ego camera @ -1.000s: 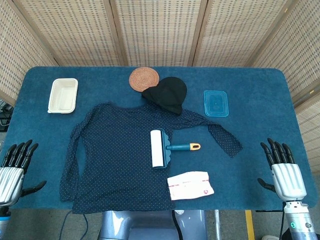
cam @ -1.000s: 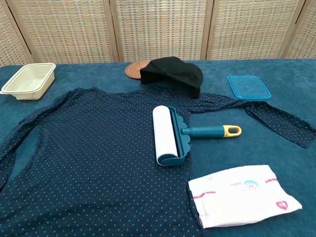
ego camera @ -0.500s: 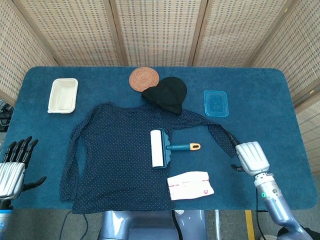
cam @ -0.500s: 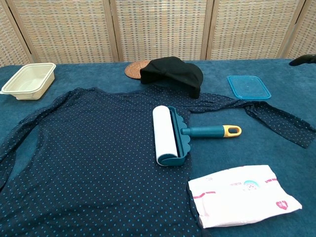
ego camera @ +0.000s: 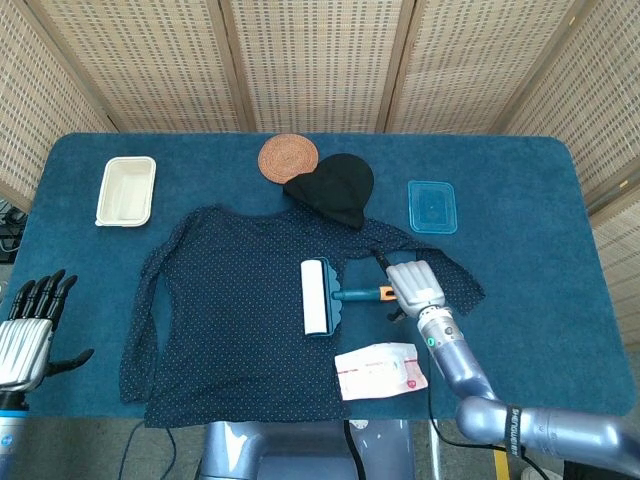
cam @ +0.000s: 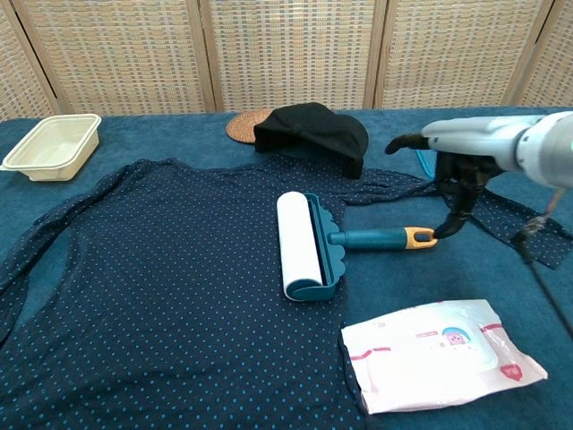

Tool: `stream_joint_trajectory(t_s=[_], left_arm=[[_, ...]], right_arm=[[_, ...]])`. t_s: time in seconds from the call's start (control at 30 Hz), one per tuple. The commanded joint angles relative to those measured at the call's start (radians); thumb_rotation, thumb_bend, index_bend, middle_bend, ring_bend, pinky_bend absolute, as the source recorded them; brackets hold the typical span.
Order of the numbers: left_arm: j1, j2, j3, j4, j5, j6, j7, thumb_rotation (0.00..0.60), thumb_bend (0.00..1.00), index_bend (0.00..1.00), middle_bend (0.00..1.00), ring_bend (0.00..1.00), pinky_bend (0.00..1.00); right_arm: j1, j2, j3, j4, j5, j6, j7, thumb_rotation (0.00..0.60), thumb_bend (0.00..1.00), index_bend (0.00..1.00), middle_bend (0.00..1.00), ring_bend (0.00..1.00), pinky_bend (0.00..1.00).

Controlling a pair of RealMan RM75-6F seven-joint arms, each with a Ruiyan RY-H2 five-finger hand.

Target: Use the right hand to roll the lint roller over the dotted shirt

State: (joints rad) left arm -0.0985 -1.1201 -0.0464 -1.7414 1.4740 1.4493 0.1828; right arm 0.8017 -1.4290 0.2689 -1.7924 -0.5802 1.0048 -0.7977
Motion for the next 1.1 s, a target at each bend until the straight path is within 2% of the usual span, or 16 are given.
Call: stream_joint_trajectory(t_s=[0.03, 0.27, 0.37, 0.7, 1.1], left_arm=[[-0.003, 0.0, -0.002, 0.004, -0.005, -0.005, -0.003, 0.6, 0.0, 0.0, 0.0, 0.0, 0.0], [-0.006, 0.0, -0.003, 0.012, -0.014, -0.009, -0.016, 0.6, 0.0, 0.0, 0.0, 0.0, 0.0], [-0.007, 0.001, -0.004, 0.013, -0.019, -0.01, -0.02, 0.6, 0.0, 0.0, 0.0, 0.0, 0.0], [-0.011, 0.001, -0.003, 0.012, -0.022, -0.011, -0.02, 0.6, 0.0, 0.0, 0.0, 0.0, 0.0], [-0.015, 0.004, -0.005, 0.019, -0.032, -0.016, -0.031, 0.6, 0.0, 0.0, 0.0, 0.0, 0.0]], right_arm=[[0.063, -0.094, 0.0, 0.062, 0.068, 0.066, -0.058, 0.6, 0.02, 0.17, 1.0, 1.0, 1.0], [0.12, -0.196, -0.012, 0.156, 0.124, 0.104, -0.086, 0.6, 0.22, 0.32, 1.0, 1.0, 1.0], [0.131, -0.212, -0.022, 0.173, 0.134, 0.114, -0.095, 0.6, 0.25, 0.36, 1.0, 1.0, 1.0], [0.157, -0.27, -0.037, 0.249, 0.144, 0.134, -0.114, 0.6, 0.39, 0.38, 1.0, 1.0, 1.0], [0.186, -0.343, -0.03, 0.32, 0.167, 0.135, -0.137, 0.6, 0.42, 0.39, 1.0, 1.0, 1.0]])
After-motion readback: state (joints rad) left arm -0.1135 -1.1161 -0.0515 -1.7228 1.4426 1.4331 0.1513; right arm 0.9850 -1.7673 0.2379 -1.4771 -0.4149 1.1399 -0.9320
